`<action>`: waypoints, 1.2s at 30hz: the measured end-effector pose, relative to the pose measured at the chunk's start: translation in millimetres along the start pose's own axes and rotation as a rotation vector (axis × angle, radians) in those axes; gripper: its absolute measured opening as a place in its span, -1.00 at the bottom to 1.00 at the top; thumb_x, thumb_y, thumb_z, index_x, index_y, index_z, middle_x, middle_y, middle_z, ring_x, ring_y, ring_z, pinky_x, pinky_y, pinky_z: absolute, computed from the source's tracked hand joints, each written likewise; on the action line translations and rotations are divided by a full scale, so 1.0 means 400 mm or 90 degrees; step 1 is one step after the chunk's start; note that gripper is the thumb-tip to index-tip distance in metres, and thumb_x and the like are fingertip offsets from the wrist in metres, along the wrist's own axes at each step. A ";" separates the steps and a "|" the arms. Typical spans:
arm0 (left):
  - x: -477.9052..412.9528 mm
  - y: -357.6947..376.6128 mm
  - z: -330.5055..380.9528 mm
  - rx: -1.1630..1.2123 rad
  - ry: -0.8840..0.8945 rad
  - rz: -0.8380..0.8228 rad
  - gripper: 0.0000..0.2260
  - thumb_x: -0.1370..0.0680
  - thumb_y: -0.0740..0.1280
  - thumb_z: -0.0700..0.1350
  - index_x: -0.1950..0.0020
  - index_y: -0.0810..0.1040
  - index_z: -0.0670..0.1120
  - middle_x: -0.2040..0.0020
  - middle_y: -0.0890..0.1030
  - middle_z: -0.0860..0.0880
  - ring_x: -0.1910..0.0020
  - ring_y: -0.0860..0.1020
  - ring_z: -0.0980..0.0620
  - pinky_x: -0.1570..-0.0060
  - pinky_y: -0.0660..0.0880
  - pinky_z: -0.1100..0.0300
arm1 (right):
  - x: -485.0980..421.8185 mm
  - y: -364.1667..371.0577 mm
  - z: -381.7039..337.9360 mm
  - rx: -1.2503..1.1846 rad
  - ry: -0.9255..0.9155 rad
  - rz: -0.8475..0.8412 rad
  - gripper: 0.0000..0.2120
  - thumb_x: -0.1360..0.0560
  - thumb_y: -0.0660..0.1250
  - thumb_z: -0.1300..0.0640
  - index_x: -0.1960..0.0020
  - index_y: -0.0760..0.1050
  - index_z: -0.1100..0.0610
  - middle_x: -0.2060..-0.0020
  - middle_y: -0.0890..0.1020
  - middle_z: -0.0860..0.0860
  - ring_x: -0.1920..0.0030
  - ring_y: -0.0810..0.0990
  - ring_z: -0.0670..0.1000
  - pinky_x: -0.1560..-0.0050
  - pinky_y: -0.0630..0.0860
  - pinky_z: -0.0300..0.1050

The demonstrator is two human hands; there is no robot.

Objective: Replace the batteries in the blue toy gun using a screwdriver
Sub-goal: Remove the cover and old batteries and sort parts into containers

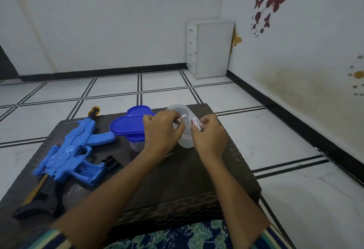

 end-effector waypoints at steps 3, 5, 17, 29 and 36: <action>-0.017 0.063 0.011 -0.087 0.024 -0.085 -0.84 -0.51 0.33 0.06 0.05 0.61 0.02 0.11 0.64 0.09 0.10 0.52 0.11 0.05 0.27 0.09 | -0.017 0.014 0.008 0.040 -0.025 -0.045 -0.82 -0.49 0.40 -0.01 0.12 0.40 0.00 0.24 0.59 -0.05 0.14 0.59 0.06 -0.01 0.50 0.03; -0.013 0.080 -0.006 -0.114 0.017 -0.120 -0.80 -0.50 0.33 0.09 -0.03 0.61 0.03 0.02 0.63 0.08 0.02 0.50 0.09 0.02 0.26 0.08 | -0.021 0.023 0.012 0.073 -0.037 -0.079 -0.84 -0.50 0.39 -0.02 0.09 0.44 0.02 0.20 0.59 -0.05 0.07 0.57 0.05 -0.03 0.43 0.01; 0.039 -0.087 -0.198 -0.270 -0.092 -0.396 -0.39 -0.44 0.38 0.13 -0.43 0.31 -0.01 -0.38 0.43 -0.04 -0.32 0.41 -0.06 -0.28 0.36 -0.14 | -0.020 0.036 0.051 -0.040 0.015 -0.111 -0.72 -0.51 0.31 0.14 -0.21 0.53 0.15 -0.11 0.62 0.08 -0.16 0.52 0.11 0.01 0.43 -0.15; -0.042 -0.225 -0.068 0.096 -0.169 -0.022 -0.88 -0.51 0.39 -0.10 0.10 0.62 -0.14 0.21 0.65 -0.08 0.32 0.60 -0.03 0.24 0.52 0.12 | 0.000 -0.009 -0.015 -0.163 -0.082 0.022 -0.76 -0.59 0.26 -0.04 -0.10 0.58 0.09 0.01 0.63 -0.04 -0.02 0.53 -0.07 0.02 0.52 -0.16; 0.021 0.060 -0.079 0.511 -0.647 -0.124 -0.78 -0.47 0.45 -0.13 0.24 0.58 -0.27 0.24 0.66 -0.22 0.31 0.67 -0.08 0.30 0.62 0.09 | -0.029 0.030 0.011 -0.210 -0.020 -0.030 -0.72 -0.60 0.26 0.01 0.11 0.61 0.18 0.20 0.56 0.07 0.20 0.52 -0.07 0.24 0.36 -0.26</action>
Point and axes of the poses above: each hand's wrist, its own x-axis away from the middle knuckle, its own y-axis out of the palm, z = x × y, the point moved 5 cm from there along -x, towards the middle knuckle
